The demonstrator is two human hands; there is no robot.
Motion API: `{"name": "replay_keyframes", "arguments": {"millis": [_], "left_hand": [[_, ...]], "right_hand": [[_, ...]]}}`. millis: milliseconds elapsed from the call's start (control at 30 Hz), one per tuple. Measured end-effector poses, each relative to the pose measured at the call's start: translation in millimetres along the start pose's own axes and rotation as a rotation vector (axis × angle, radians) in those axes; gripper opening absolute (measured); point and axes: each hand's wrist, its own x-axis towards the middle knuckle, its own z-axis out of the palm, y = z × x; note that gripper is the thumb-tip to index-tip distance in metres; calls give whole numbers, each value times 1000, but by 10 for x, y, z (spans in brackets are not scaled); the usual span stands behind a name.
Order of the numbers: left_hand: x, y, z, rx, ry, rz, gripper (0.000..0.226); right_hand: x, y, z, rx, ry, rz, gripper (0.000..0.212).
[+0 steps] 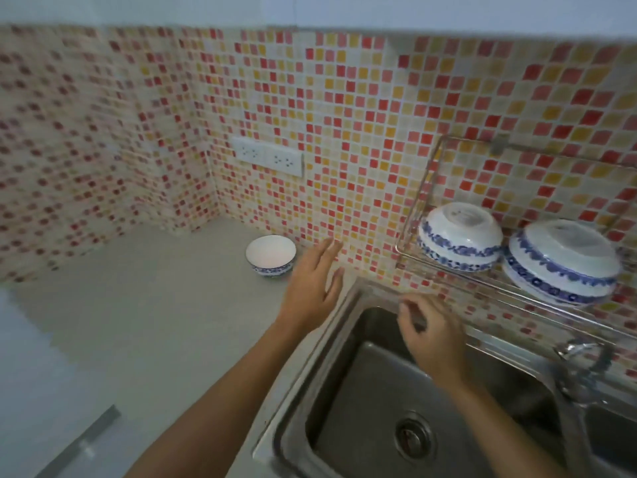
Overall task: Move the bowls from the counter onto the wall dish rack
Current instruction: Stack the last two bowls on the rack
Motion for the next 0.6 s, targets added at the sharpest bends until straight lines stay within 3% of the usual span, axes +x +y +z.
{"name": "replay_keyframes", "arguments": {"millis": [100, 233, 433, 600], "left_hand": [[-91, -751, -141, 66, -36, -186, 47], [-87, -1567, -248, 77, -101, -362, 49], [157, -2388, -270, 87, -200, -441, 54], [384, -2796, -152, -62, -266, -594, 56]], "right_hand": [[71, -57, 611, 76, -192, 147, 11], [309, -184, 1380, 179, -430, 465, 25], [711, -391, 2406, 138, -533, 569, 48], [974, -402, 3004, 309, -571, 865, 65]]}}
